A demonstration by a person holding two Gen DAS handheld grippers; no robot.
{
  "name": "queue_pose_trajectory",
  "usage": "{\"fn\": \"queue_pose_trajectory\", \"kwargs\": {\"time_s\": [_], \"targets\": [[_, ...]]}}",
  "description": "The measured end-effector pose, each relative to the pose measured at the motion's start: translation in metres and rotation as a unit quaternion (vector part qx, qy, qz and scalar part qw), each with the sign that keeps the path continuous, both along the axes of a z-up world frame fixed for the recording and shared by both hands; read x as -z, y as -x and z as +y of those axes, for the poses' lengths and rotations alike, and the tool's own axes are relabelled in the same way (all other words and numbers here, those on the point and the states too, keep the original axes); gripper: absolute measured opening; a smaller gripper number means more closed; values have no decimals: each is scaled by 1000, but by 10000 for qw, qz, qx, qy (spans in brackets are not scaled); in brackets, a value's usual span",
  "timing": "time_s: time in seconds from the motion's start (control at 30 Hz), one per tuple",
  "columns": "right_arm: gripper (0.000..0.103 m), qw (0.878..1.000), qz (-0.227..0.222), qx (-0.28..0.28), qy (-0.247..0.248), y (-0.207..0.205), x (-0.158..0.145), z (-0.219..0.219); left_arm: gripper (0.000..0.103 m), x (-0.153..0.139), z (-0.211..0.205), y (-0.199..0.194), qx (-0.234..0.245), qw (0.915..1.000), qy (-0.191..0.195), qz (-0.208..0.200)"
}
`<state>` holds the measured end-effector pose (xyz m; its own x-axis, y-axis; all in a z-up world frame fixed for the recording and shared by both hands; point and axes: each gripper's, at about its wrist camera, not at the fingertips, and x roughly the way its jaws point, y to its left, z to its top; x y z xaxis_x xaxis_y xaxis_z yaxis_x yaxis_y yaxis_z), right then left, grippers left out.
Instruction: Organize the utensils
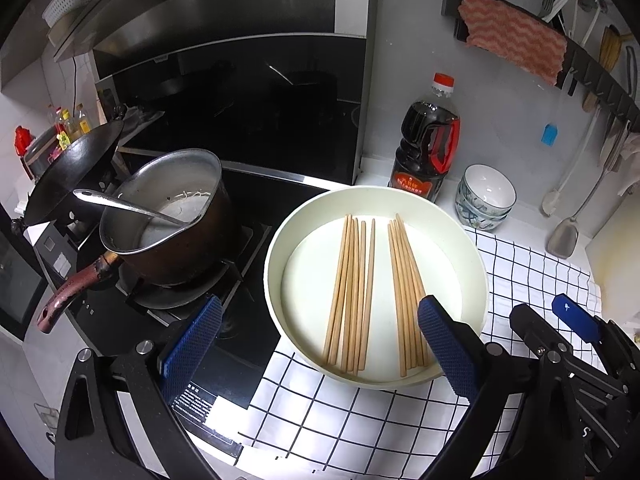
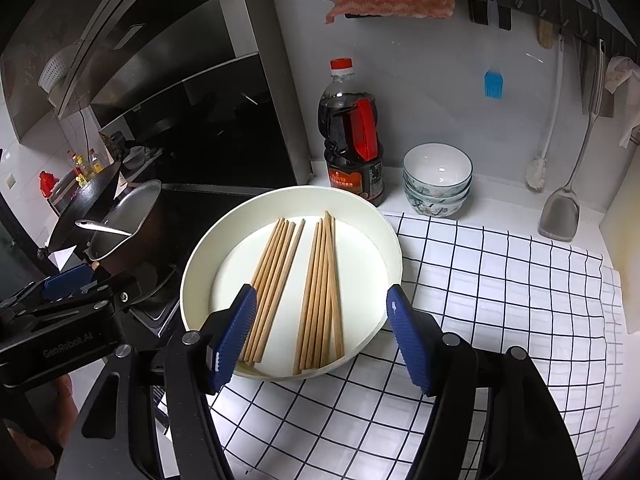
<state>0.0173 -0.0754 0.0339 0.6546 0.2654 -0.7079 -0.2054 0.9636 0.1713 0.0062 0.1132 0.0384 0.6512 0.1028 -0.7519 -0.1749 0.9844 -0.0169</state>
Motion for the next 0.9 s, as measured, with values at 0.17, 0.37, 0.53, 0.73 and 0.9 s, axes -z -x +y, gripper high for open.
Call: {"fn": "queue_pose_trajectory", "kwargs": {"time_s": [0.17,0.37,0.53,0.73,0.9], "targets": [[65,10000,-21,2,13,1,-1,-1,97,-2,-1,1,4,10000,-23,-28],[65,10000,-23,17,15,3,-2,-2,97,-3,-1,2,-27,10000,-75,-42],[65,10000,-85,25,33,6,-3,-3,97,-6,-1,4,-46,9999,-107,-89],[65,9999,-124,-18,57,8,-4,-1,97,-8,0,7,-108,9997,-175,-159],[65,9999,-142,-36,64,9,-5,-1,97,-11,-1,10,-90,9995,-212,-237]]}}
